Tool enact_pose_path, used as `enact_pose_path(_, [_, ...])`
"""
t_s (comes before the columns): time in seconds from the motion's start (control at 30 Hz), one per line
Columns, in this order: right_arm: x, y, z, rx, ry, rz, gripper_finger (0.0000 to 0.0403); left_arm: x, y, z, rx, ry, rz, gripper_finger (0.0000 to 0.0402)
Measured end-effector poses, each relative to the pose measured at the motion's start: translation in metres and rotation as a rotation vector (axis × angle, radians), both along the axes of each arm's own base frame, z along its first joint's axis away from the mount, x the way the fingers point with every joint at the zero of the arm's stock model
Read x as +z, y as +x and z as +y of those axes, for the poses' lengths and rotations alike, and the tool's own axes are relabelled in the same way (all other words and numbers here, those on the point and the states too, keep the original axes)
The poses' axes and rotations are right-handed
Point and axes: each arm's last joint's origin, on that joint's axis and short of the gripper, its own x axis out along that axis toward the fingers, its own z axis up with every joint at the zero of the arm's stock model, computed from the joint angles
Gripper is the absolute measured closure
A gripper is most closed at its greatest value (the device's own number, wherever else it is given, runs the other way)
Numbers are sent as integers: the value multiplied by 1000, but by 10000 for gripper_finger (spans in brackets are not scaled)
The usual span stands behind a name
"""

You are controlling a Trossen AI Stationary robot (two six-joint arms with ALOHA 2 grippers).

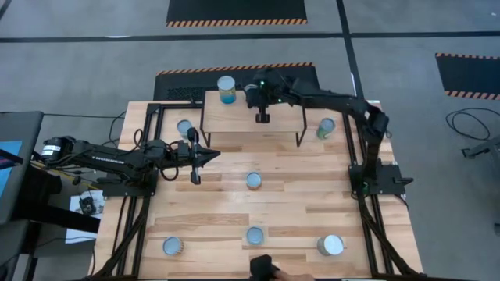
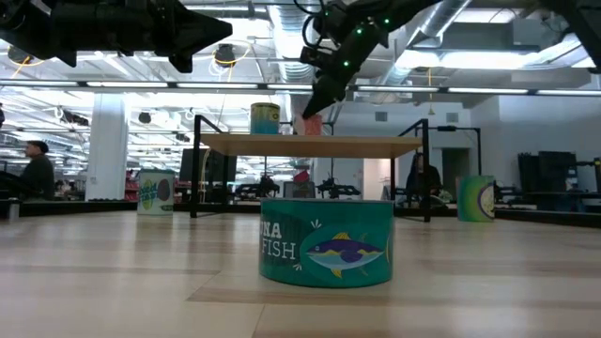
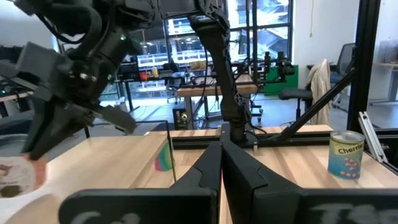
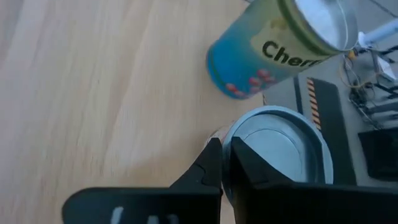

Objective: Pick and place cans onto a shelf
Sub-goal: Put the canned meatballs on the shelf

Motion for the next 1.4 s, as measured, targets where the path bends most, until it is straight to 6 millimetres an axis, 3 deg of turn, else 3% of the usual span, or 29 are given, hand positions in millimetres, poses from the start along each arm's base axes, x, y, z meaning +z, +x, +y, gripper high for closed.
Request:
enact_pose_path(0.6, [2, -2, -7, -19, 55, -54, 366, 0, 0, 0, -1, -5, 0, 400])
enact_pose_path(1.03, [-10, 3, -12, -48, 71, -44, 362, 0, 0, 0, -2, -6, 0, 400])
enact_pose_path(1.4, [-8, 6, -12, -52, 53, -74, 304, 0, 0, 0, -2, -6, 0, 400])
